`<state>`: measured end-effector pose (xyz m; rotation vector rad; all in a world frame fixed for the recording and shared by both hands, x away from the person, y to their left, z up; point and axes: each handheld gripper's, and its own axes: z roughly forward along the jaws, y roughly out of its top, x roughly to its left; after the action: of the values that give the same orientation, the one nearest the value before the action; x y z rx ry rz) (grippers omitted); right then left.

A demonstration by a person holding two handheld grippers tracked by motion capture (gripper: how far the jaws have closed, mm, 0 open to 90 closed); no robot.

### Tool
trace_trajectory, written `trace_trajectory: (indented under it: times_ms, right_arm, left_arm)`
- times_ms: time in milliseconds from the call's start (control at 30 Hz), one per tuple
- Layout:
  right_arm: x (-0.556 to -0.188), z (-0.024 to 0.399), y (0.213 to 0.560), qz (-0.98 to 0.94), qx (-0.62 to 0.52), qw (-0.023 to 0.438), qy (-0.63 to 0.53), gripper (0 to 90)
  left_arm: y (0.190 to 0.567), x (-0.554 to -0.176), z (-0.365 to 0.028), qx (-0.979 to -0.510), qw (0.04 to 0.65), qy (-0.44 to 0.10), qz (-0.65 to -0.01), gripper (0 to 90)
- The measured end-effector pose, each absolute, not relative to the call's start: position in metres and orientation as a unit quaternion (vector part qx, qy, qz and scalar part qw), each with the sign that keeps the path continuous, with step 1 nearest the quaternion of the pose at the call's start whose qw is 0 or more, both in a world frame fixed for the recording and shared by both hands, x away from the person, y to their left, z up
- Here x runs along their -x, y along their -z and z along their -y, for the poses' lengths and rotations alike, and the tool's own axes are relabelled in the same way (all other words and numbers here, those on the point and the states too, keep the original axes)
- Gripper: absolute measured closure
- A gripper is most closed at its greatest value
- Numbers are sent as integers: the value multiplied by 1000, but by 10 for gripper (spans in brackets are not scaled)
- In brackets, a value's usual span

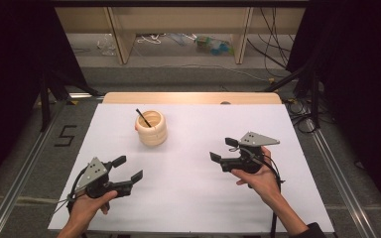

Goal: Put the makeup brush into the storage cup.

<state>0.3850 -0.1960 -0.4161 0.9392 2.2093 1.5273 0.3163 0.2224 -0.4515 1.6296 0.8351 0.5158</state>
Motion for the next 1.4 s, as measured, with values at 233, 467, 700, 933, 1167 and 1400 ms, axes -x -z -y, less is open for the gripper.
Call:
trace_trajectory:
  times_ms: [233, 467, 700, 933, 1167, 1400]
  right_arm:
    - [-377, 202, 421, -761, -334, 151, -535, 199]
    - [-366, 205, 425, -764, -335, 150, -530, 181]
    - [-355, 208, 426, -763, -340, 151, -528, 159]
    - [-344, 211, 430, -766, -335, 157, -525, 160]
    - [-340, 214, 430, -767, -337, 161, -522, 160]
    - [-339, 214, 431, -766, -337, 161, -523, 160]
  left_arm:
    - [452, -316, -223, -698, 581, -222, -355, 185]
    - [452, -315, -223, -700, 579, -223, -354, 185]
    - [452, -315, -223, -700, 578, -224, -355, 185]
    - [452, -314, -224, -698, 578, -225, -358, 185]
    - [452, -314, -225, -698, 578, -225, -358, 185]
    - [453, -314, -224, -698, 577, -225, -358, 186]
